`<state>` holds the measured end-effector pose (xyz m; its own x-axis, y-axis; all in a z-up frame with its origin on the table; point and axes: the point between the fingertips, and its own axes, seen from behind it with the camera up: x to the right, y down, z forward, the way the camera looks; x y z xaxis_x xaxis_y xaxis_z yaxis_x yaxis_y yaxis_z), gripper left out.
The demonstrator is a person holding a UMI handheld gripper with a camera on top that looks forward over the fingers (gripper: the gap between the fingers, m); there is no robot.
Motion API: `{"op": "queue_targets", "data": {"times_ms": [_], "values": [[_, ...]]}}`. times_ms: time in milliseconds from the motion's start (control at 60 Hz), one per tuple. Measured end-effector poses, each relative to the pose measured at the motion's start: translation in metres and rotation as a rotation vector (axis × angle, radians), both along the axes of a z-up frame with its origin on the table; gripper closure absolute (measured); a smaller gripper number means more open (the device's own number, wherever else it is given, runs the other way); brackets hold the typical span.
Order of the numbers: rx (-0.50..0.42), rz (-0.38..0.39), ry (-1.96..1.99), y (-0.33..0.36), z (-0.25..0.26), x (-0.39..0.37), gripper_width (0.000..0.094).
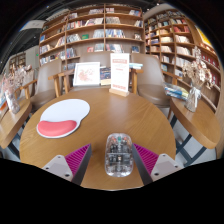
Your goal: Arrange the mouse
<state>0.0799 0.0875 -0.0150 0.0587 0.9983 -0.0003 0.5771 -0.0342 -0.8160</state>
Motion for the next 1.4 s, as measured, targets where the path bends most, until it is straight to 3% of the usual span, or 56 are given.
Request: {"op": "queue_targets", "data": {"times_ms": [83,150,183,217,367,667,783,883,1017,1233,1350,1400], "values": [[0.004,-0.002,-0.002,0.002,0.0,0.0,0.0135],[0.007,-0.01,-0.003,0.005,-0.001,-0.001,0.0215],[0.009,-0.013,-0.006,0.007,-0.001,-0.001,0.0284],[0.015,-0.013,-0.011,0.009,-0.001,-0.001,0.0471],[0.014,-0.013,-0.051,0.006,0.009,-0.003,0.0518],[-0.005,0.08,0.089,-0.072,0.117,-0.089,0.0528],[-0.035,0.142,0.08,-0.129,0.108,-0.134,0.0529],[-0.075,0.191,0.033,-0.175,0.066,-0.166,0.0531],[-0.056,0.179,-0.041,-0.194,0.018,-0.178,0.0529],[0.023,0.183,-0.006,-0.194,0.006,-0.177,0.0438],[0.03,0.148,-0.008,-0.188,0.007,-0.176,0.0168],[0.024,0.131,-0.008,-0.185,0.012,-0.171,0.01]]}}
